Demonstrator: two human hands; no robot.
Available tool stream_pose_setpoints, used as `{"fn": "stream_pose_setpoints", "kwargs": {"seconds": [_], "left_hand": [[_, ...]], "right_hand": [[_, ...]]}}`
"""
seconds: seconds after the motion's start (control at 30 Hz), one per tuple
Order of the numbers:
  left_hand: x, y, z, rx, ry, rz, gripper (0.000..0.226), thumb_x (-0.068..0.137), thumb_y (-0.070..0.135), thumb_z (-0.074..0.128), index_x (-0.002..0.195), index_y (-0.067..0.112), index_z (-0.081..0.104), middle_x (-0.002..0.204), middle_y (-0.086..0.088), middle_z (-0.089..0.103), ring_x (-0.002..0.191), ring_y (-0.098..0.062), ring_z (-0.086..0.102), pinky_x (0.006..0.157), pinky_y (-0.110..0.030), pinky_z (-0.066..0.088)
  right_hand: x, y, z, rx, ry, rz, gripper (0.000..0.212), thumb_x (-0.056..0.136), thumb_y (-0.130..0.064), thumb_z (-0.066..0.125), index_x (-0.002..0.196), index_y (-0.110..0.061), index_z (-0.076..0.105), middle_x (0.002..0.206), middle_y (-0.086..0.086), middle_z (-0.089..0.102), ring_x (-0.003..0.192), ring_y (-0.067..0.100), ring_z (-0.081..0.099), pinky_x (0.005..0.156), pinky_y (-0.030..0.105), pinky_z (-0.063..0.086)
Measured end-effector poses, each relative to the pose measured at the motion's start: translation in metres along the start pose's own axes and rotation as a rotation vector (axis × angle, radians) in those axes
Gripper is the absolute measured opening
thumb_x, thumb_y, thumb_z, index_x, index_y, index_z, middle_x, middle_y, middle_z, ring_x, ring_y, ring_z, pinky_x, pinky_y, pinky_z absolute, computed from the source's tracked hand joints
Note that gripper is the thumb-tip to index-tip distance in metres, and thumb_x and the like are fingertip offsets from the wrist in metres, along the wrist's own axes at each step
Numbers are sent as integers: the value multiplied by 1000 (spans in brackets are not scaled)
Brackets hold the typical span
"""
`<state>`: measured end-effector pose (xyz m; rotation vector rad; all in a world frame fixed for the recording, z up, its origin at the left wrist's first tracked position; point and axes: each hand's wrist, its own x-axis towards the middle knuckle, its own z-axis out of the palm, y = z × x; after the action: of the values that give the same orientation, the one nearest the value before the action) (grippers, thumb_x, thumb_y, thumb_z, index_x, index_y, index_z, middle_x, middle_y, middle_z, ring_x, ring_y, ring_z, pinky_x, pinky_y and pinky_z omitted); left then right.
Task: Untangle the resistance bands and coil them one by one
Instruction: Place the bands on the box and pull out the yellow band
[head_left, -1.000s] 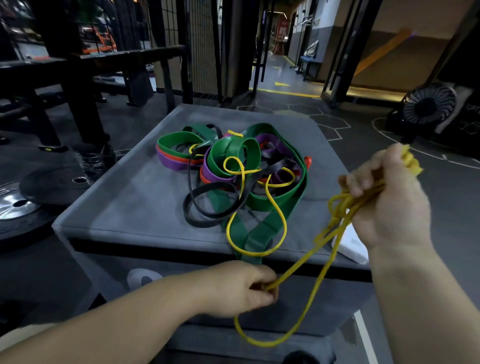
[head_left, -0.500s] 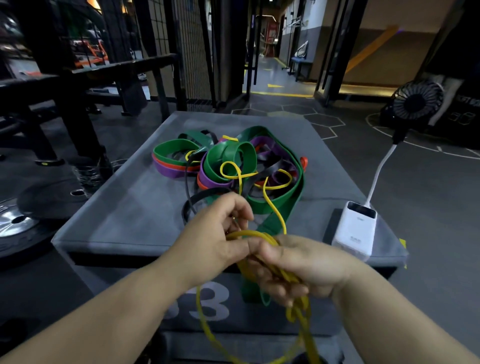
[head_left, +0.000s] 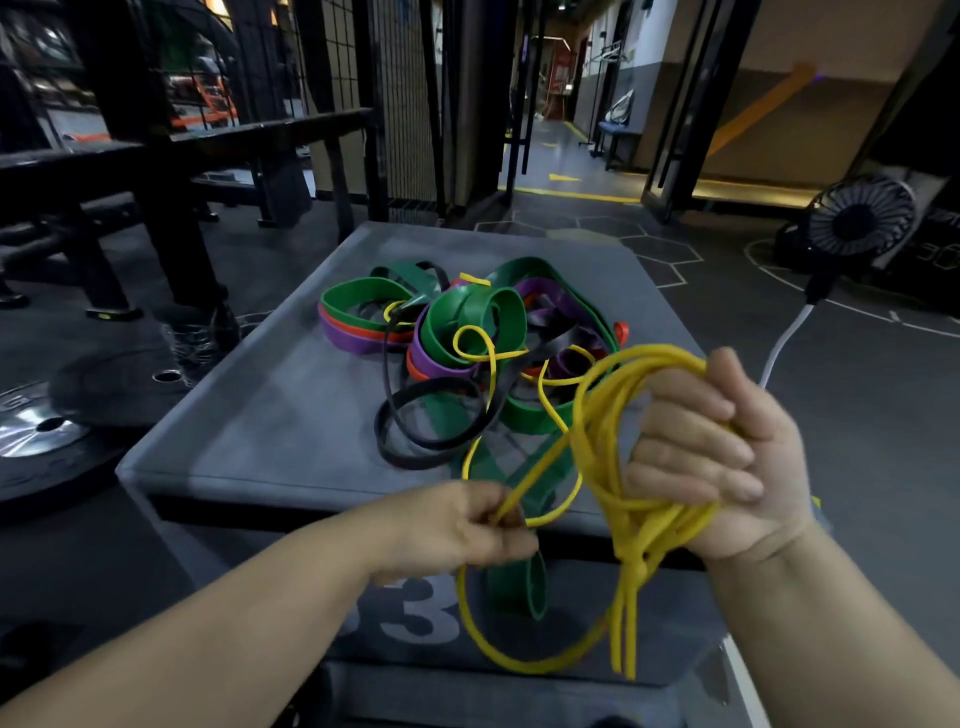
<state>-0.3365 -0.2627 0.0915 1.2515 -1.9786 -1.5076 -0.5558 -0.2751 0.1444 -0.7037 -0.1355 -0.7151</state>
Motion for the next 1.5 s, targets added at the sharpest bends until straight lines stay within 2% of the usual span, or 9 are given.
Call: {"fn": "stream_pose_setpoints", "kwargs": {"seconds": [0.27,0.4,0.6,0.7,0.8,1.03,1.2,1.4,1.5], "left_hand": [[5,-5,15,176,-55,-67,14,92,20,61,81,24,54,64,14,49,50,5,42,54,-12,34],[3,-1,18,222,-3,-49,12,92,23,62,85,30,55,67,16,53,52,7,45,57,-10,36],[-2,9,34,668,113,233,14,94,31,56,107,33,56,87,16,45,85,-3,46,77,-23,38],[-4,14,36,775,179,435,21,96,35,48,117,35,54,94,15,42,94,-8,45,77,-25,35],[-6,17,30,674,278,573,26,95,40,43,117,36,56,99,13,52,90,-5,51,76,-25,41],[-9,18,11,309,563,560,23,88,44,55,111,44,49,103,20,59,96,4,59,79,-9,44],[-9,19,3,191,631,534,20,80,50,62,98,44,53,95,16,61,81,-10,63,70,-22,51],[-8,21,1,-28,599,336,21,81,34,71,95,33,55,85,13,61,73,-4,60,70,-24,51],[-9,26,0,-311,433,115,28,83,22,72,105,25,54,96,3,62,75,-10,58,72,-32,50]], "right_hand": [[-22,-39,-3,172,354,-552,38,99,-38,53,68,-17,47,50,-6,36,40,6,34,61,23,43],[-23,-51,6,-66,837,-968,41,97,-40,52,61,-21,45,54,-10,33,43,6,31,61,21,43],[-13,-37,-3,-454,1060,-1133,48,99,-34,51,53,-22,48,53,-3,41,49,16,39,71,29,50],[-10,-25,-9,-886,1208,-888,51,99,-34,53,49,-21,55,49,-4,50,51,17,48,66,32,50],[-4,-7,-11,-1221,1124,-308,49,94,-41,57,52,-18,62,52,1,60,62,25,60,72,39,52],[2,38,-4,-874,576,421,72,68,-76,62,91,-8,58,66,11,63,43,18,57,45,25,50],[6,41,-6,-698,392,363,51,66,-50,85,82,-11,56,48,0,47,36,9,45,46,25,45],[11,45,-6,-742,601,229,23,77,-26,70,72,-10,54,52,4,46,48,17,49,53,28,49],[13,47,-8,-737,707,143,24,77,-28,72,67,-12,57,57,4,49,53,16,49,51,26,44]]}}
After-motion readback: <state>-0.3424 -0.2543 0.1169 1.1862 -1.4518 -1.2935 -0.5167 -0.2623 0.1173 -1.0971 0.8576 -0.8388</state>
